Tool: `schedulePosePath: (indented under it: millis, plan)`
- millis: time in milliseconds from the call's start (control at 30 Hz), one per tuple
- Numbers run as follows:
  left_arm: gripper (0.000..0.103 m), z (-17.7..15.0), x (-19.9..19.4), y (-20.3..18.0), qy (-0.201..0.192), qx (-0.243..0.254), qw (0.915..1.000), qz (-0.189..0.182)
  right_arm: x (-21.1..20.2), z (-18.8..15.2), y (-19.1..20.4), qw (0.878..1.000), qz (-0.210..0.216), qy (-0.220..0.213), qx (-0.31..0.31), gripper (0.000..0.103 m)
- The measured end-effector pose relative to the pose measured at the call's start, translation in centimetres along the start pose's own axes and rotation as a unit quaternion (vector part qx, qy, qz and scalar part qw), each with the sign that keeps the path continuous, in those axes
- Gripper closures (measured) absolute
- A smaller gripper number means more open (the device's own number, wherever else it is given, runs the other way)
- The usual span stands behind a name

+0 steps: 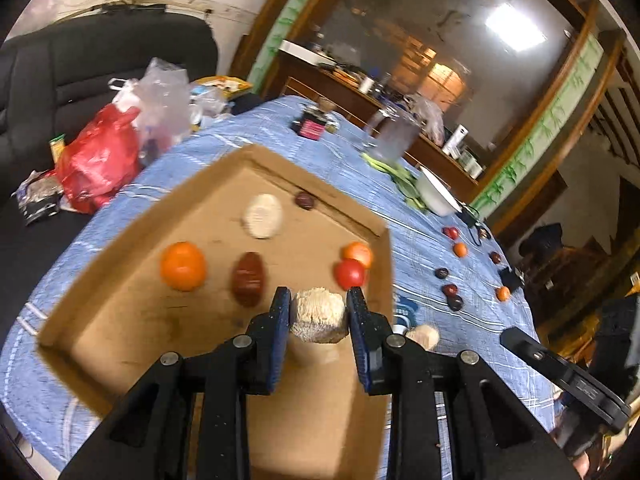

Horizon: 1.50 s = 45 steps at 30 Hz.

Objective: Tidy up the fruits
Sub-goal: 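Carry both white pieces into the tray and open both tools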

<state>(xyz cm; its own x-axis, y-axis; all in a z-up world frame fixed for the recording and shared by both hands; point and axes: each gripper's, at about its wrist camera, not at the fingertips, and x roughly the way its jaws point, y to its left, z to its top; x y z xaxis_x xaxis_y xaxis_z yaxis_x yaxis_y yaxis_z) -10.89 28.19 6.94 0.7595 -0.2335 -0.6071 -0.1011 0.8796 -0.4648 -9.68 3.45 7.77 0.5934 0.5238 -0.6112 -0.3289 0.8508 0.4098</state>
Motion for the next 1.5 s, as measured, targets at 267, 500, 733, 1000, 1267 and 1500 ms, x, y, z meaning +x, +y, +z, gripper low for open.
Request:
schedulePosePath:
  millis: [267,500,733,1000,1267,1500]
  plan:
    - [0.075,-0.4,0.0,1.7,0.0,-0.011,0.9999,-0.009,6.1,-1.6,-0.7,0.996,-0.057,0.066,-0.023,0.055]
    - [0.075,-0.7,-0.6,1.6,-0.002,-0.007,0.9998,-0.017,9.5,0.8,0.8,0.989,-0.098,0.078,-0.081,0.046]
    - [0.075,-0.8,-0.9,2.3,-0.003,-0.012,0.9999,-0.005,12.3,1.2,0.9,0.985,-0.093,0.106,-0.096,0.072]
    - [0.075,-0.5,-0.6,3.5,-0.002,-0.009,0.999,0.043,8.3,1.5,2.3,0.992,-0.087,0.045,-0.076,0.073]
    - [0.075,-0.3,0.1,4.5,0.005,-0.001,0.9945,0.105,8.0,-0.3,8.6,0.99,0.021,0.083,-0.115,0.072]
    - [0.065,-0.2,-0.6,5.1,-0.008,-0.016,0.9955,0.093,10.5,-3.3,11.5,0.98,0.035,0.119,-0.156,0.072]
